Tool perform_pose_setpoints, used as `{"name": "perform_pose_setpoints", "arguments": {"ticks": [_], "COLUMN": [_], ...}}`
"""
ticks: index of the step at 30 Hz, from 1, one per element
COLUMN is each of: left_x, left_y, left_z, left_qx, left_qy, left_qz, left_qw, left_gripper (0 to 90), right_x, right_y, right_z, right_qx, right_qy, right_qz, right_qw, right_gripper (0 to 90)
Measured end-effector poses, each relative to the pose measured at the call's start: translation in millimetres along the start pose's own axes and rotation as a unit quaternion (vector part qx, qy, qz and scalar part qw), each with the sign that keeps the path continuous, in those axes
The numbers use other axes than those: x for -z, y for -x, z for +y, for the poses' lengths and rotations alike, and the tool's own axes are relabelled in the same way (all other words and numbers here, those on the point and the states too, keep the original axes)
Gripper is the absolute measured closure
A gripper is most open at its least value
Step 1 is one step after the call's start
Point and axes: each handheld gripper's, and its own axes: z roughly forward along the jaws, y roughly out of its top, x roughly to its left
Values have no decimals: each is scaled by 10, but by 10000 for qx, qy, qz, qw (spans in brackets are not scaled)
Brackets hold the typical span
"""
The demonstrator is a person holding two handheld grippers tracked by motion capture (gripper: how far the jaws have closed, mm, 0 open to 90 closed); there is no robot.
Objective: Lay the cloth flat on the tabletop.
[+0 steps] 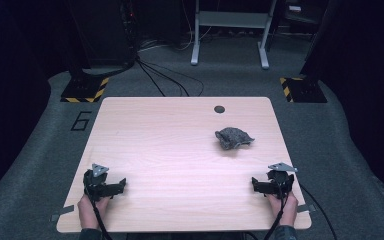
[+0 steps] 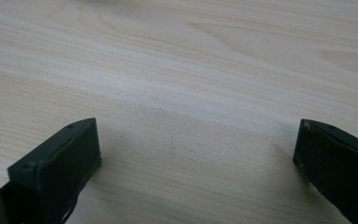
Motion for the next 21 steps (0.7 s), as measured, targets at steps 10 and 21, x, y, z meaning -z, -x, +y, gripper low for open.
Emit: {"name": "perform_pose_setpoints", "arguments": {"ticks": [10,21], "left_x": [-8,-14], "left_y": [6,5], "left_z": [3,13], "left_qx": [42,30], "left_qy": [27,17], "left_qz": [-2,12], "left_qw": [10000,10000], "left_gripper": [49,49], "right_x": [-5,-10], "right_y": [-1,-4], "right_z": [4,11], "right_qx": [0,-26], "right_qy": [-9,-11], "right_qz": [2,-14], "right_qw": [10000,10000], "right_gripper": [0,0]}}
